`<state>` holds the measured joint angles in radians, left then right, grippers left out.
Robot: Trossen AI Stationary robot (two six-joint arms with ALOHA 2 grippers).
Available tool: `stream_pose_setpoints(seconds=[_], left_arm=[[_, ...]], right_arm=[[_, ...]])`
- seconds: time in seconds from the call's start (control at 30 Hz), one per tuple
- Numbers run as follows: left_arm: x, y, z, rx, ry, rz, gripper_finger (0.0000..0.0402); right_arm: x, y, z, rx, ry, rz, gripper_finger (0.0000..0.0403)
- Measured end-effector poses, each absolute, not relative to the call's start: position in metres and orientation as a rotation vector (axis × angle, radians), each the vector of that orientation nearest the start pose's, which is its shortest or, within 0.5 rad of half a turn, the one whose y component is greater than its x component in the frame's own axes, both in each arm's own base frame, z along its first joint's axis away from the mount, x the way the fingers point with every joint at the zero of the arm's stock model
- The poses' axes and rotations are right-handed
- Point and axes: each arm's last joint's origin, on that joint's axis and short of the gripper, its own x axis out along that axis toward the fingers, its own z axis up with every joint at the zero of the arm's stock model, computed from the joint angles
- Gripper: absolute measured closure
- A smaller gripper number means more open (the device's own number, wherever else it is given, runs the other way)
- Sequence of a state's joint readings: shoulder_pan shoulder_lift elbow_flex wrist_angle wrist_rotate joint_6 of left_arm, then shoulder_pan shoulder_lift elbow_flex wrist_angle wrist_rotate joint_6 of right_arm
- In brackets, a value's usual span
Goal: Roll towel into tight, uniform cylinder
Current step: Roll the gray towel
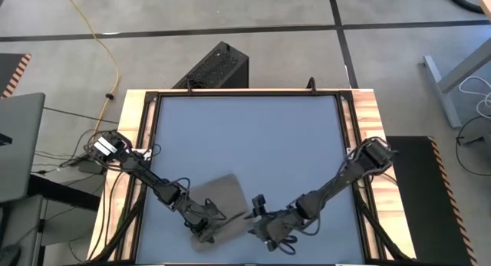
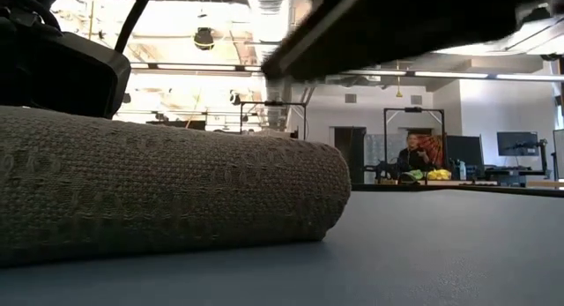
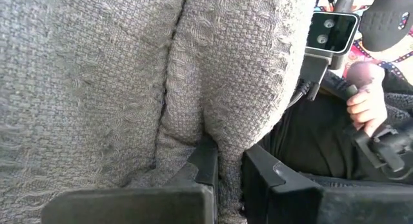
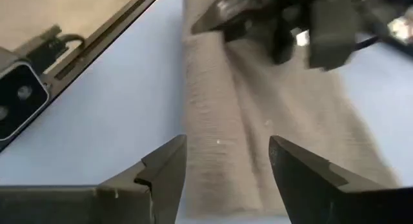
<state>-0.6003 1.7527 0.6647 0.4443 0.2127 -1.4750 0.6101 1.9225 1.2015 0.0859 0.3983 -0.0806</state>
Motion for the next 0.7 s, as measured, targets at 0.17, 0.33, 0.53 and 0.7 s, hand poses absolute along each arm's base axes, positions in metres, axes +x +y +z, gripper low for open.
stream_pose_setpoints(seconds=[0.17, 0.33, 0.53, 0.7], left_arm=[[0.254, -0.181, 0.116, -1.211, 1.081, -0.154, 0.0385], [0.254, -0.181, 0.117, -1.21, 1.074, -0.157, 0.0385], [0.255, -0.181, 0.118, -1.192, 1.04, -0.163, 0.0357], [0.255, -0.181, 0.118, -1.179, 1.029, -0.163, 0.0307]], right_arm=[[0.35, 0.228, 0.153, -0.387, 0.59, 0.256, 0.0158], [0.35, 0.229, 0.143, -0.404, 0.605, 0.229, 0.0159], [0.351, 0.226, 0.143, -0.41, 0.613, 0.217, 0.0199], [0.352, 0.224, 0.134, -0.419, 0.654, 0.236, 0.0277]])
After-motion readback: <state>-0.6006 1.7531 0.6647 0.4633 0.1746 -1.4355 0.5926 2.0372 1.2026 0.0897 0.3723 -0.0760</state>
